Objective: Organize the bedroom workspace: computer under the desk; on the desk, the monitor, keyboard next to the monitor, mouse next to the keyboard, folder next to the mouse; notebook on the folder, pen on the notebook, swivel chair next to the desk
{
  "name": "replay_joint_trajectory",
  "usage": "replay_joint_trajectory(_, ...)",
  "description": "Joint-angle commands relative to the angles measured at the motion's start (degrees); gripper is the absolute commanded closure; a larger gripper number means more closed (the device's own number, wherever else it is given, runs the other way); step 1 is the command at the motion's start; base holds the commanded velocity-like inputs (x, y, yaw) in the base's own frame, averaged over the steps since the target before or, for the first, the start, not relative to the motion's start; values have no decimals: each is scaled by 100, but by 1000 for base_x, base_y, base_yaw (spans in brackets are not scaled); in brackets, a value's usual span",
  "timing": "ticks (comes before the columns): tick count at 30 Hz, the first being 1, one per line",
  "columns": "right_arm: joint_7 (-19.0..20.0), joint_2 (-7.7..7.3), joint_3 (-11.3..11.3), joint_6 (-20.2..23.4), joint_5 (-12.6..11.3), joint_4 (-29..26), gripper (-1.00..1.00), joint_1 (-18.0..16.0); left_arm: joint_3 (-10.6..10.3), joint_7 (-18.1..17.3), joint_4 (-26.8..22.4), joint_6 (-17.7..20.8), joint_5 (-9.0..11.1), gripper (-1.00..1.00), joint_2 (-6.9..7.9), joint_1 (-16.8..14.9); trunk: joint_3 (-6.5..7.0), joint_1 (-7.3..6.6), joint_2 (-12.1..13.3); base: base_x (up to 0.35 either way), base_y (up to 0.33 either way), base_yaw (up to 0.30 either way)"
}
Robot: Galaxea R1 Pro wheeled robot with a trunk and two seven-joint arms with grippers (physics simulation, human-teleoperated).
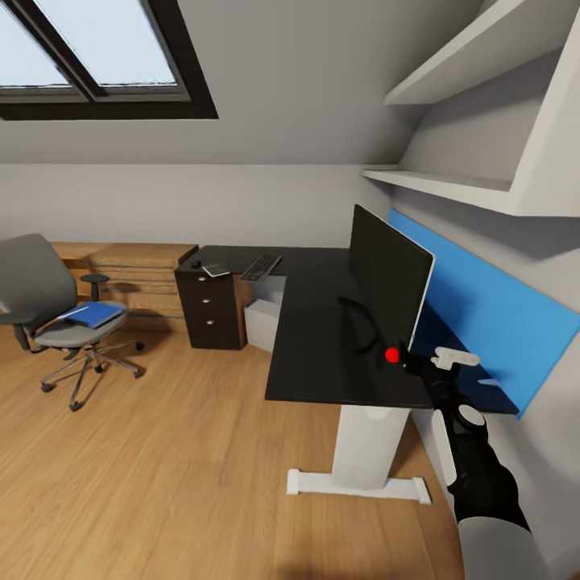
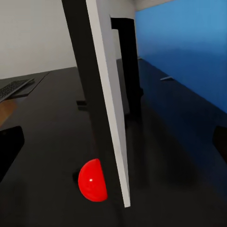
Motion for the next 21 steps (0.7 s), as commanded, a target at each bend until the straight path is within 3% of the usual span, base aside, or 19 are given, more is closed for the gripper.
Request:
replay_joint_trajectory(1,47,7,-22,32,12,-11,-100,-6,10,7,2,-16,4,-100,-2,-3,-6,1,-3,185,0,0)
replay_joint_trajectory(21,47,7,-22,32,12,-6,-100,-4,10,7,1,-19,4,-100,-2,-3,-6,1,-3,92,-40,0)
